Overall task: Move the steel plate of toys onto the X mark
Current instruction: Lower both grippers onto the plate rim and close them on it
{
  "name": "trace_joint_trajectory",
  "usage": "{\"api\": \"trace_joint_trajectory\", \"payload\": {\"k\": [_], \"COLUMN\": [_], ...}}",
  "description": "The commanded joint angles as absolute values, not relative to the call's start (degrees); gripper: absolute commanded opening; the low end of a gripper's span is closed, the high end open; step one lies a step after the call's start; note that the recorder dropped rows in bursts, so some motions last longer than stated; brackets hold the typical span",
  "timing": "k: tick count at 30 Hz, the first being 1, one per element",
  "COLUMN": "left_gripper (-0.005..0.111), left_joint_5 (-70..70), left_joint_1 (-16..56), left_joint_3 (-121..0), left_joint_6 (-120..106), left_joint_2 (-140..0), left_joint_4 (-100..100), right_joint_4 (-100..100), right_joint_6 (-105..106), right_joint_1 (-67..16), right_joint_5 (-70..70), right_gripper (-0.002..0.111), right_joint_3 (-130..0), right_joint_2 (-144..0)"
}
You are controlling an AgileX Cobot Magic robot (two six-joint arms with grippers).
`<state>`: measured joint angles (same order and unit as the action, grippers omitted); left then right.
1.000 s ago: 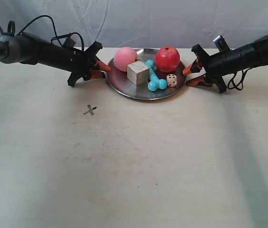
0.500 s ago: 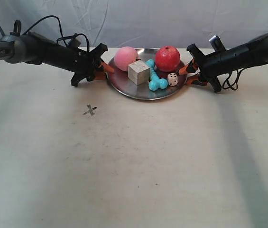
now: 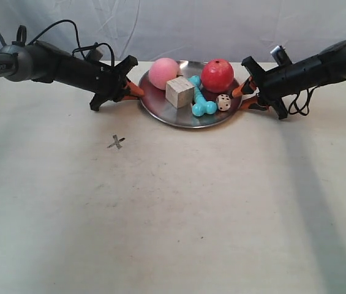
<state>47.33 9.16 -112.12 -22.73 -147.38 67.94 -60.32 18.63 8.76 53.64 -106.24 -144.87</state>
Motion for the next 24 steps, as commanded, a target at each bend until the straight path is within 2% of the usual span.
{"api": "trace_joint_trajectory", "payload": {"k": [1, 24], "left_gripper": [0.0, 0.0], "left_joint_5": [49.3, 51.52], "left_joint_1": [9.87, 9.74], "left_joint_3": [-111.47, -111.47], "left_joint_6": [-22.94, -19.51], "left_joint_2": [-148.78, -146.54], "left_joint_4": [66.39, 65.22], "right_joint_4": [-54.13, -57.53], "right_joint_6": [19.3, 19.3], "right_joint_1": [7.94, 7.94], "right_joint_5": [53.21, 55.61], "right_gripper": [0.0, -0.001], "right_joint_3": [-105.99, -105.99], "right_joint_2": [-145.62, -145.45]}}
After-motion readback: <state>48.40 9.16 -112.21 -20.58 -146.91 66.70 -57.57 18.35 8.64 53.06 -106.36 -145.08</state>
